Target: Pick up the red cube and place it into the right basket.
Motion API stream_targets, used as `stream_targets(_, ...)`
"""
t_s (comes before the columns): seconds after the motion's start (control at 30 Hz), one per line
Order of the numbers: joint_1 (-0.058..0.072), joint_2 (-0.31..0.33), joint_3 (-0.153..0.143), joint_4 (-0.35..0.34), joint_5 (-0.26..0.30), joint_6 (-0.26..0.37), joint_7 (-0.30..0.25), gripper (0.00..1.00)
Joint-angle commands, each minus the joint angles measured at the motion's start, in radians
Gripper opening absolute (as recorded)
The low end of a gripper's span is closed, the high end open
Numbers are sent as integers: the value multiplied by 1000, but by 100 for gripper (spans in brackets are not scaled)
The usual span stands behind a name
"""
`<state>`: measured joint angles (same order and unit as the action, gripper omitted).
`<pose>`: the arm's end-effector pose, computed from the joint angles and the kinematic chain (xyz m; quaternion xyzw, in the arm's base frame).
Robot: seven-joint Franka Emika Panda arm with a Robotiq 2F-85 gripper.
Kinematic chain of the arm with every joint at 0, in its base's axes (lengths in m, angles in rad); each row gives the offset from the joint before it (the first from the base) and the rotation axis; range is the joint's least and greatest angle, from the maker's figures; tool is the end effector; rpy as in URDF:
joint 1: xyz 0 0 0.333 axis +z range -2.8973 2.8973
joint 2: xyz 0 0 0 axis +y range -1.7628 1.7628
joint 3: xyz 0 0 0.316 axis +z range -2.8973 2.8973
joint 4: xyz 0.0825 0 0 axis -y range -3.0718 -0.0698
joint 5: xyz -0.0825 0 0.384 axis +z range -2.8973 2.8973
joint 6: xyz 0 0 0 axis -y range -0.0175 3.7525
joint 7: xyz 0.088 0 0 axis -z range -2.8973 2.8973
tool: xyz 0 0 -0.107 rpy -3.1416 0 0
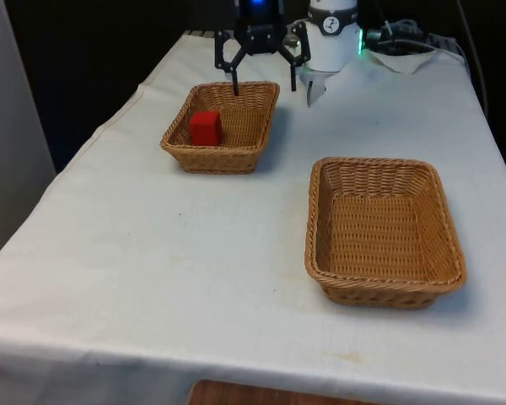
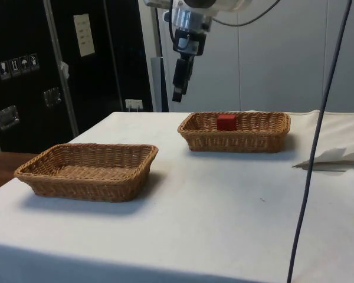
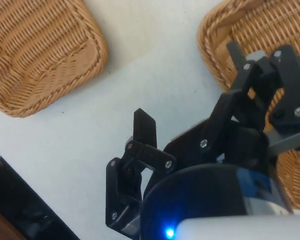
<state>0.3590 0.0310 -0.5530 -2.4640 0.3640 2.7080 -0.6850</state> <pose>0.4846 -0.1082 0.3046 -0.9865 -0.0884 -0.1342 0.0314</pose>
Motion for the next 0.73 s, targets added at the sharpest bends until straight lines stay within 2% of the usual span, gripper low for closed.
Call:
stream_targets(0.0, 2, 13, 5, 9, -7, 3, 25, 100)
stream_targets(0.03, 2, 14, 8, 10, -7, 2, 31, 100)
stream_targets(0.07, 0, 3, 8, 4, 0, 0, 15, 100)
stream_targets(0.2, 2, 20, 23, 17, -6, 2, 64, 100)
stream_targets(0.37, 2, 23, 36, 21, -6, 2, 97, 100)
stream_targets(0.4, 0, 12, 40, 16, 0, 0, 89, 100)
stream_targets(0.43, 3, 23, 42, 21, -6, 3, 110, 100)
stream_targets(0.7, 0, 17, 60, 18, -5, 4, 132, 100)
